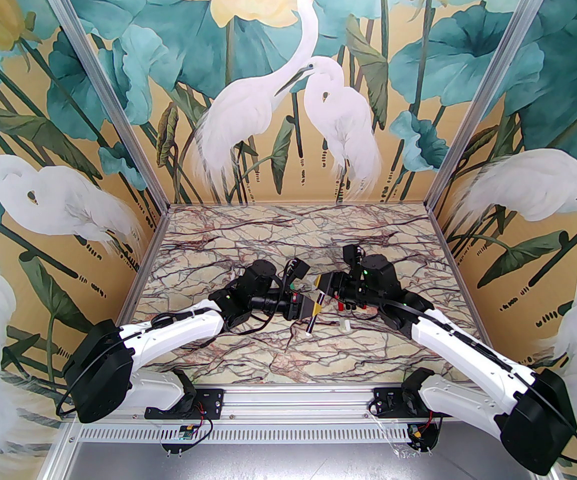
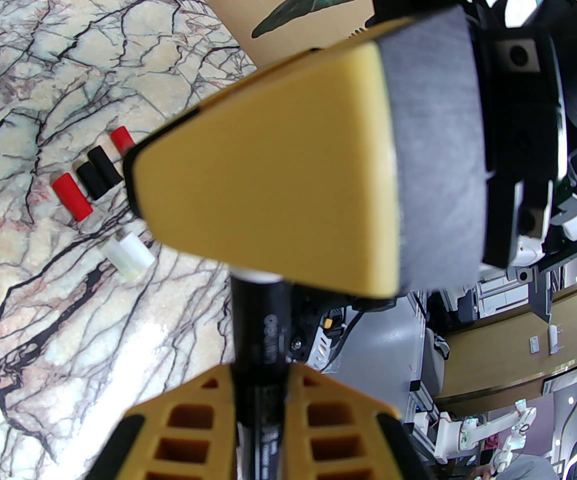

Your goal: Open the pen caps

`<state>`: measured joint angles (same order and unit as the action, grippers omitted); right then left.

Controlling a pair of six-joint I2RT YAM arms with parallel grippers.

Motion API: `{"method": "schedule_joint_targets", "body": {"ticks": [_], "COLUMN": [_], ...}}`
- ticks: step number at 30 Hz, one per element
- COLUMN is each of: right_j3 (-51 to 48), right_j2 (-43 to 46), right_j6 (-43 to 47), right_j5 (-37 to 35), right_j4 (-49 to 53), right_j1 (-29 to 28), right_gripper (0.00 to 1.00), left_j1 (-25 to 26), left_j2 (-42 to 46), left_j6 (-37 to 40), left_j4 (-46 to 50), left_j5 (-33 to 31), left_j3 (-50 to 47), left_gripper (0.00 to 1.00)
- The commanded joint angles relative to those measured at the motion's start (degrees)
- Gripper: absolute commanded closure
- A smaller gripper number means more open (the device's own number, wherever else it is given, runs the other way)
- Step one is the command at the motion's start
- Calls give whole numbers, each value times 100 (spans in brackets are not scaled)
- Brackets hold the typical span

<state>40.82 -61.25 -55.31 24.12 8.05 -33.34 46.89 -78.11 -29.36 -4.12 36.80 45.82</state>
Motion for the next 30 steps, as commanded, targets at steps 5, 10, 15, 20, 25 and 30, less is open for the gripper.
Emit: {"method": "schedule_joint_targets", "body": {"ticks": [5,10,15,20,25,30], "right_j3": [134,140,154,181,225,269], "right_j2": [-105,-57,-53,-67,10,45], "right_j6": [77,134,154,180,178,136], "right_j5": [102,23,4,43,58,134], "right_j4": [-41,55,57,58,14,-67], "right_j1": [-50,-59,-64,-60,-62,-61], "right_gripper": [74,76,79,83,84,85], "left_j1": [26,30,30,30,30,30], "left_j2": [-52,-62,-63,-34,-79,-77], "left_j6": [-69,-61,-63,-122,-559,-550], "left_j4": [-102,-109,-80,-112,-798,-958], "left_j5": [-15,-2,12,-1,222,223], "left_j3": [124,129,120,120,-8,-79], "left_gripper": [90,90,90,88,80,67]}}
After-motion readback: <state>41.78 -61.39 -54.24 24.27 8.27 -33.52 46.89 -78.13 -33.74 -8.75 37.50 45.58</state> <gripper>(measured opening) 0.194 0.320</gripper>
